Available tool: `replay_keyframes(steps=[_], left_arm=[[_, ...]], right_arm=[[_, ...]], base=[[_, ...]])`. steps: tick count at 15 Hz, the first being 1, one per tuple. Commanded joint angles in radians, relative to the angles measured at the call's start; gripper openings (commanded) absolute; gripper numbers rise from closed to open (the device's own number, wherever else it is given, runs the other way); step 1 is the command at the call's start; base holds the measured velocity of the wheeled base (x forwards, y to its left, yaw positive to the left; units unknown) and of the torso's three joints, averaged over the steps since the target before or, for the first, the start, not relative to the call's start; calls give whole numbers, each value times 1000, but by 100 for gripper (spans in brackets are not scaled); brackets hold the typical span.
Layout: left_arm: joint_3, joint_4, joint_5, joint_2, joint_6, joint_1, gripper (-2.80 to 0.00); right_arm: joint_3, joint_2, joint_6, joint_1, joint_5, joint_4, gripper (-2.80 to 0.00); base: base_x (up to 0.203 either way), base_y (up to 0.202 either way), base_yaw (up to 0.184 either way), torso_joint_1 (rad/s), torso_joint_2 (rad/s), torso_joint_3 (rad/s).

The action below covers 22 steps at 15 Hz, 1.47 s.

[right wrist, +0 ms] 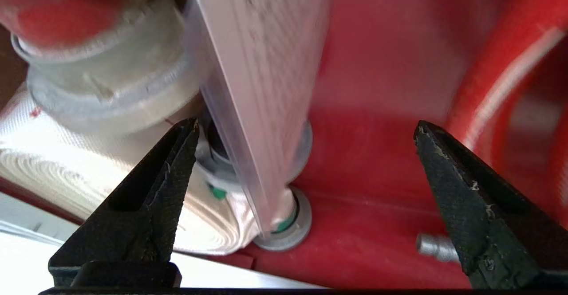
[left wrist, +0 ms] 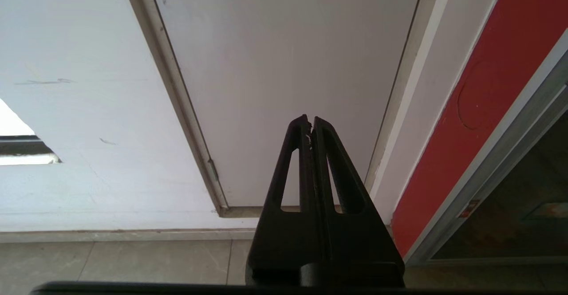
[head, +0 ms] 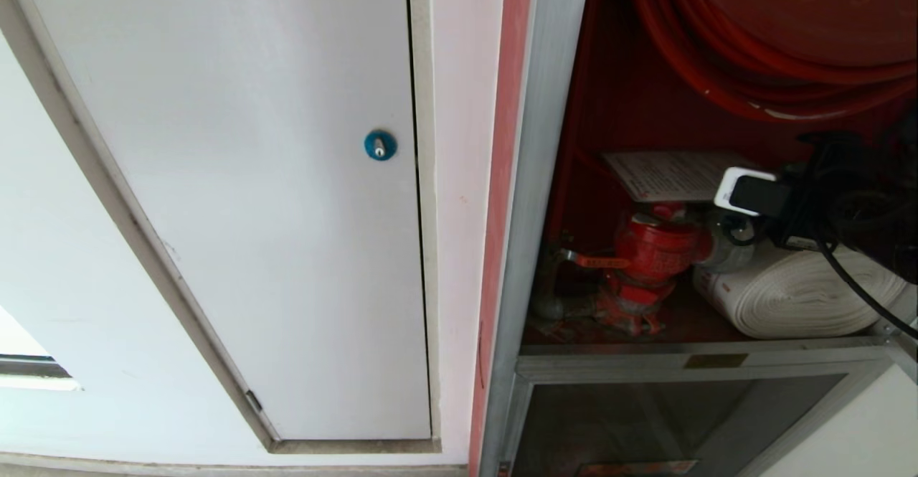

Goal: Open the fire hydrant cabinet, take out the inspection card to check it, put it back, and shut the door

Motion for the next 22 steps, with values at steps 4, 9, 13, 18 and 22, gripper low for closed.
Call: replay_keyframes(steps=[4,9,13,18,22], left_arm=[[0,0,0,1,-1,0,-280],[0,0,0,1,-1,0,-280],[0,0,0,1,-1,0,-280],[0,0,0,1,-1,0,-280],[0,0,0,1,1,0,-280]], right_arm=[[-17,62,-9,0,-2,-50,0],[-57,90,-8,-6,-2,-51,-280],[-63,90,-9,-6,-2,-51,-280],[-48,66,-9,-6,-1,-51,-280],[14,17,-8,-6,-2,-51,-280]], base=[[0,0,0,0,0,0],[0,0,0,0,0,0],[0,0,0,0,0,0],[0,0,0,0,0,0],[0,0,0,0,0,0]])
